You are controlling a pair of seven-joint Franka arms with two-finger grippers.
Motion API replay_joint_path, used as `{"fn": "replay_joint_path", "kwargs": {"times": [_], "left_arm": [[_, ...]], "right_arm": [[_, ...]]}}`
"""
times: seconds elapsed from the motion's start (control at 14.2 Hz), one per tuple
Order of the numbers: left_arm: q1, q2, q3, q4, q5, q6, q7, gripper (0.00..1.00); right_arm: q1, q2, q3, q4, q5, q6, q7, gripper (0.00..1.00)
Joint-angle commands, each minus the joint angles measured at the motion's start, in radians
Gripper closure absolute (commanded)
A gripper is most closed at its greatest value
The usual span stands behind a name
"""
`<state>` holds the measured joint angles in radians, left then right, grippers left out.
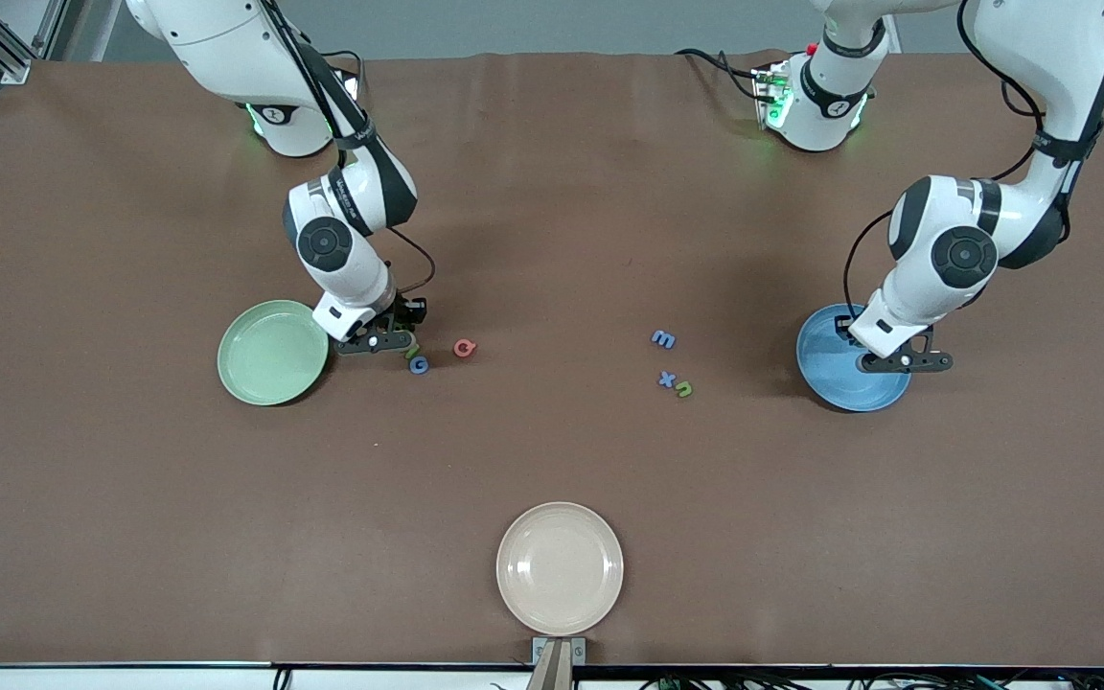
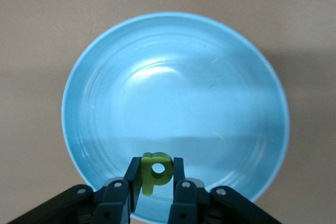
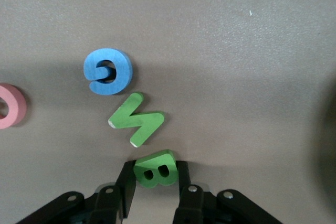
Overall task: Sort upper and lower case letters into plates
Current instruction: 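Drop the p in the blue plate while the right gripper grasps green B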
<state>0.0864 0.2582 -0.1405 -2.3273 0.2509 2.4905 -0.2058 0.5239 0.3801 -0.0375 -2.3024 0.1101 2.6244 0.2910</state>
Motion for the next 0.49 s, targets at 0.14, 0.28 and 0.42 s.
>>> {"fn": "replay_joint_path", "kwargs": {"times": [0.14,0.28,0.42], "left_arm": [[0.049,0.062,-0.010,0.002,0.076,0.065,0.022,0.93],[0.049,0.072,-0.010,0.000,0.077,0.077,0.022,0.92],[0.049,0.073,-0.010,0.000,0.077,0.077,0.022,0.88]], "right_arm": [[-0.051,-0.013,-0.009,-0.014,0.002,-0.023,-0.001,1.00],[-0.097,-0.064,-0.010,0.010,-0.001,-0.133,-0.024,1.00],[-0.177,-0.118,-0.010,0.049,-0.003,-0.269,-0.135,1.00]]}}
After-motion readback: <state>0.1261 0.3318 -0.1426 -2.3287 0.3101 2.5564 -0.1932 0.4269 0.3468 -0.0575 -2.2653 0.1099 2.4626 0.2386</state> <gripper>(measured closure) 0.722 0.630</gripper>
